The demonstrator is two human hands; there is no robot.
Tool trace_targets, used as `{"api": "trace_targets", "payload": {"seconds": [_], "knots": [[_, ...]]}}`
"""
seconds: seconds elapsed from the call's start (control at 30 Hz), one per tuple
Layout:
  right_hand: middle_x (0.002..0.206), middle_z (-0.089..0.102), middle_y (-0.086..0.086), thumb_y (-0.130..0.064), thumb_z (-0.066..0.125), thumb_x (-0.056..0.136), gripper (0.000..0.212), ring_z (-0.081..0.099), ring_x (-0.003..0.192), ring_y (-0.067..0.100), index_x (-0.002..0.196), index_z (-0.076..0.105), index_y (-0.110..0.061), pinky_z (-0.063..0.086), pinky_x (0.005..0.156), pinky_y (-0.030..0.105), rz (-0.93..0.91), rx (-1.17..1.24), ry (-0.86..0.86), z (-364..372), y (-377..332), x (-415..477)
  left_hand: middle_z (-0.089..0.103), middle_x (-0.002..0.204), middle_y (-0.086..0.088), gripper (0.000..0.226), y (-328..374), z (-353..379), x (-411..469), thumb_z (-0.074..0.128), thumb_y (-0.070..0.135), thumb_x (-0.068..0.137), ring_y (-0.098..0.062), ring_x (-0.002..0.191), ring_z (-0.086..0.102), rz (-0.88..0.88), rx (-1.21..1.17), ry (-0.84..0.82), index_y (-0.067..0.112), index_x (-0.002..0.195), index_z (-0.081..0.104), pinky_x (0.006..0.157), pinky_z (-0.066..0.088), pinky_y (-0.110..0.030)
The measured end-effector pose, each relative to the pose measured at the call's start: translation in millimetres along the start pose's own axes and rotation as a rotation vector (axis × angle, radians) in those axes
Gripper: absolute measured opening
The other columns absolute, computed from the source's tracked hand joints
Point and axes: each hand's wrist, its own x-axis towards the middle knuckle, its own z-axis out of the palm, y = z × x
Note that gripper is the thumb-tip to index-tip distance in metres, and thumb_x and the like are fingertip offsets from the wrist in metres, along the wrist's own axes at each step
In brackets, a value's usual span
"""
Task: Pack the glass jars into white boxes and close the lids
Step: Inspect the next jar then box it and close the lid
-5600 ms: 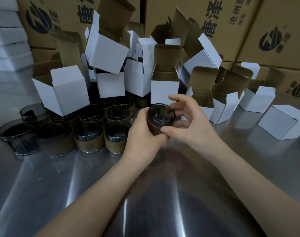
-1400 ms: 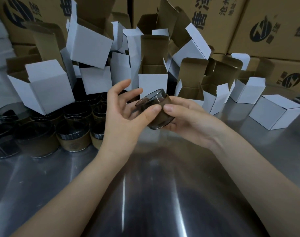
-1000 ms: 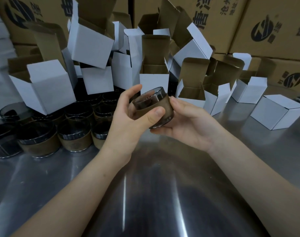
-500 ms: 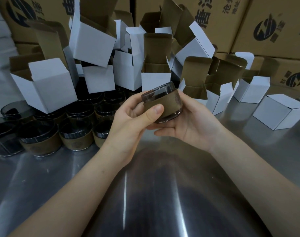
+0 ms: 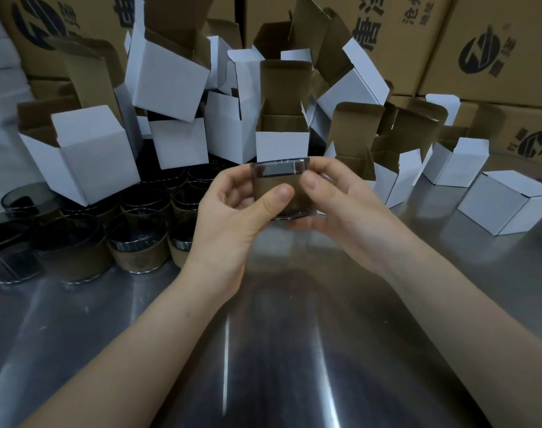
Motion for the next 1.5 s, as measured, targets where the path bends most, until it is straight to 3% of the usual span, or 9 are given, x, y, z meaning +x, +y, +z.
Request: {"api": "trace_targets", "payload": {"seconds": [0.1,0.3,0.53,0.63,0.8,0.97,1.17,1.27,1.5], "knots": [[0.105,0.073,0.001,-0.03,0.072,0.07,0.065,0.07,0.103,0.021,0.13,0.053,-0.013,0.059,0.087,0.042,0.023,0.06,-0.017,0,2,0,0.069,0.115,-0.009,0.065,1,2,-1,0.082,0.025,0.064,-0.021,0.108,0.067,0.032,0.055,0.004,0.008,0.121,0.057,0.09,0.054,-0.034],[0.122,0.066,0.018,-0.022,0.065,0.083,0.055,0.064,0.115,0.035,0.134,0.054,-0.005,0.056,0.093,0.043,0.076,0.287,-0.031,-6,3,4,0.065,0.123,-0.015,0.056,5,2,0,0.069,0.026,0.075,-0.026,0.118,0.061,0.021,0.011,-0.017,0.003,0.126,0.058,0.105,0.046,-0.048],[0.135,0.058,0.02,-0.025,0.058,0.092,0.048,0.058,0.124,0.031,0.135,0.053,-0.005,0.049,0.103,0.045,0.092,0.322,-0.111,-2,9,7,0.069,0.117,-0.008,0.053,2,1,0,0.071,0.021,0.073,-0.018,0.11,0.066,0.064,0.076,0.0,0.008,0.123,0.062,0.098,0.052,-0.041],[0.126,0.065,0.016,-0.022,0.07,0.084,0.047,0.064,0.117,0.027,0.127,0.059,-0.006,0.051,0.101,0.045,0.131,0.22,-0.076,-5,8,7,0.072,0.113,-0.005,0.042,-2,2,0,0.069,0.013,0.08,-0.014,0.106,0.068,0.073,0.117,-0.025,0.009,0.121,0.064,0.09,0.054,-0.029],[0.11,0.074,0.005,-0.032,0.078,0.073,0.048,0.07,0.105,0.019,0.115,0.066,-0.012,0.058,0.088,0.033,0.064,0.0,0.051,-15,2,6,0.066,0.122,-0.008,0.033,-4,3,1,0.057,0.011,0.095,-0.02,0.116,0.062,0.005,0.16,-0.004,0.016,0.127,0.062,0.102,0.049,-0.045],[0.107,0.065,-0.02,-0.054,0.075,0.067,0.046,0.058,0.104,-0.005,0.108,0.061,-0.037,0.044,0.075,0.003,-0.17,-0.557,0.298,-27,4,10,0.07,0.102,0.012,0.02,-4,2,3,0.059,0.012,0.094,-0.006,0.103,0.064,-0.019,0.258,0.049,0.023,0.106,0.07,0.093,0.054,-0.034],[0.123,0.041,-0.01,-0.059,0.076,0.07,0.064,0.044,0.11,0.005,0.12,0.058,-0.023,0.046,0.088,0.02,-0.124,-1.04,0.244,-41,12,14,0.067,0.086,0.019,0.025,-11,2,2,0.058,0.001,0.092,0.014,0.082,0.058,0.035,0.443,-0.045,0.022,0.096,0.069,0.075,0.046,-0.006],[0.119,0.037,-0.012,-0.06,0.076,0.069,0.064,0.043,0.101,0.005,0.118,0.056,-0.024,0.039,0.078,0.009,-0.099,-1.115,0.201,-43,12,14,0.064,0.102,0.01,0.029,-15,-1,2,0.054,0.0,0.093,0.007,0.089,0.057,0.031,0.55,-0.061,0.025,0.098,0.068,0.073,0.042,-0.006],[0.107,0.04,-0.014,-0.069,0.07,0.064,0.057,0.046,0.098,-0.005,0.107,0.048,-0.038,0.038,0.067,0.009,-0.201,-1.111,0.189,-39,2,9,0.06,0.115,0.009,0.039,-23,-3,3,0.048,-0.006,0.092,-0.003,0.102,0.058,0.014,0.638,-0.076,0.029,0.106,0.06,0.079,0.044,-0.008]]}}
